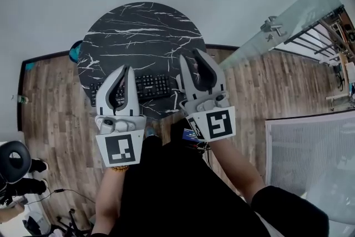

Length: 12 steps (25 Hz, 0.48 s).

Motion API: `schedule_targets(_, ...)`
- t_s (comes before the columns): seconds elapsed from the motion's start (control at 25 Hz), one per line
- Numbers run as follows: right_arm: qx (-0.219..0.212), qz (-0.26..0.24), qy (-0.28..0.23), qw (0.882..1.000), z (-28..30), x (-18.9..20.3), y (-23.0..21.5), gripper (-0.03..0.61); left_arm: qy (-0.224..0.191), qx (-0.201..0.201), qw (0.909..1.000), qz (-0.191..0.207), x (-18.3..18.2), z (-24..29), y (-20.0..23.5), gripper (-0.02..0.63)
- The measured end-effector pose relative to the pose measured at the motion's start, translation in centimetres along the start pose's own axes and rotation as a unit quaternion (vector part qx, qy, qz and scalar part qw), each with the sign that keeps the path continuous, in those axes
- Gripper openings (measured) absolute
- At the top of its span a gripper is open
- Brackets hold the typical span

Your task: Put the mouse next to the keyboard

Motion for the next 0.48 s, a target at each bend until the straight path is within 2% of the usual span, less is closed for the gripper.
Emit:
schedule_targets(0.32,0.018,-0.004,0.013,1.000,-1.5,0.5,0.8,0.069,0.012,0.020,0.9997,-0.009,0.7,-0.4,-1.3,0.006)
schedule_targets(0.48,0.025,0.011,0.030,0.999,-2.3,1.5,1.1,0.060,0.023,0.026,0.9993,-0.010,1.5,-0.7,-1.8,0.006)
Point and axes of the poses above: the fingertips, and each gripper's own axes: z forward along the fingers, y to its left, x out of its underside, the point moved 7 cm from there along -z, backward along the fingers, and after that the axes turned 14 degrees about -x, right-handed, at the moved point
